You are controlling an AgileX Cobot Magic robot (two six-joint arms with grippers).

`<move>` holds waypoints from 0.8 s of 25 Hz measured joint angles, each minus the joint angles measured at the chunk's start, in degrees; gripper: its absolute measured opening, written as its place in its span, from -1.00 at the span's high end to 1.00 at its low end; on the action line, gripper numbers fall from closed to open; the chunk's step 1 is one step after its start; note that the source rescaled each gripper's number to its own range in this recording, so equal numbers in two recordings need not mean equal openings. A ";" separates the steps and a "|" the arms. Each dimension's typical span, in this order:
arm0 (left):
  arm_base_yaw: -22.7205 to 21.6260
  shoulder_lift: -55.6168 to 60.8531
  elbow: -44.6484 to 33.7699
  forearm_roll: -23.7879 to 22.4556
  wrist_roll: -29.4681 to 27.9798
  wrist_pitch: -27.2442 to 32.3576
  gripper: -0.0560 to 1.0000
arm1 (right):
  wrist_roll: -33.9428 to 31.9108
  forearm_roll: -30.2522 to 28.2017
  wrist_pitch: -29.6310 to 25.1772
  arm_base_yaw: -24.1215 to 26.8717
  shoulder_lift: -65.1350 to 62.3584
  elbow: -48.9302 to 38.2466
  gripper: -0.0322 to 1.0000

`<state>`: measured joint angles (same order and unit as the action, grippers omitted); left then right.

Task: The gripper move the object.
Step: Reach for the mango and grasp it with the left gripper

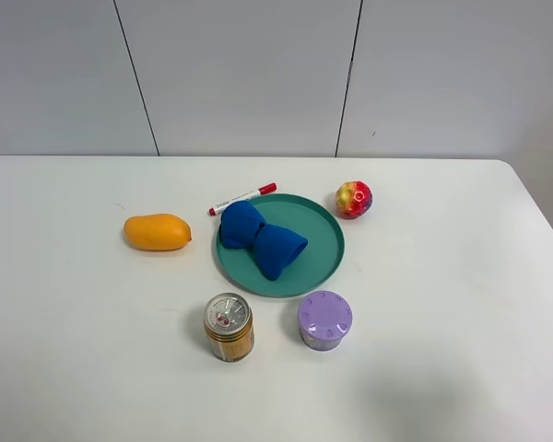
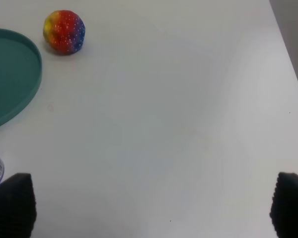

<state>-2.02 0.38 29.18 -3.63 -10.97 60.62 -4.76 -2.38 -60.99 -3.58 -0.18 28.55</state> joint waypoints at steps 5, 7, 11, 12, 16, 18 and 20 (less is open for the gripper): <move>0.00 0.00 0.00 0.00 0.00 0.00 -1.00 | 0.00 0.00 0.00 0.00 0.00 0.00 -1.00; 0.00 0.00 0.00 0.00 0.00 0.00 -1.00 | 0.00 0.00 0.00 0.00 0.00 0.00 -1.00; 0.00 0.00 0.00 0.00 0.00 0.00 -1.00 | 0.00 0.00 0.00 0.00 0.00 0.00 -1.00; 0.00 0.00 0.00 0.00 0.00 0.00 -1.00 | 0.00 0.00 0.00 0.00 0.00 0.00 -1.00; 0.00 0.00 0.00 0.00 0.00 0.00 -1.00 | 0.00 0.00 0.00 0.00 0.00 0.00 -1.00; 0.00 0.00 0.00 0.00 0.00 0.00 -1.00 | 0.00 0.00 0.00 0.00 0.00 0.00 -1.00; 0.00 0.00 0.00 0.00 0.00 0.00 -1.00 | 0.00 0.00 0.00 0.00 0.00 0.00 -1.00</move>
<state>-2.02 0.38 29.18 -3.63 -10.97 60.62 -4.76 -2.38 -60.99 -3.58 -0.18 28.55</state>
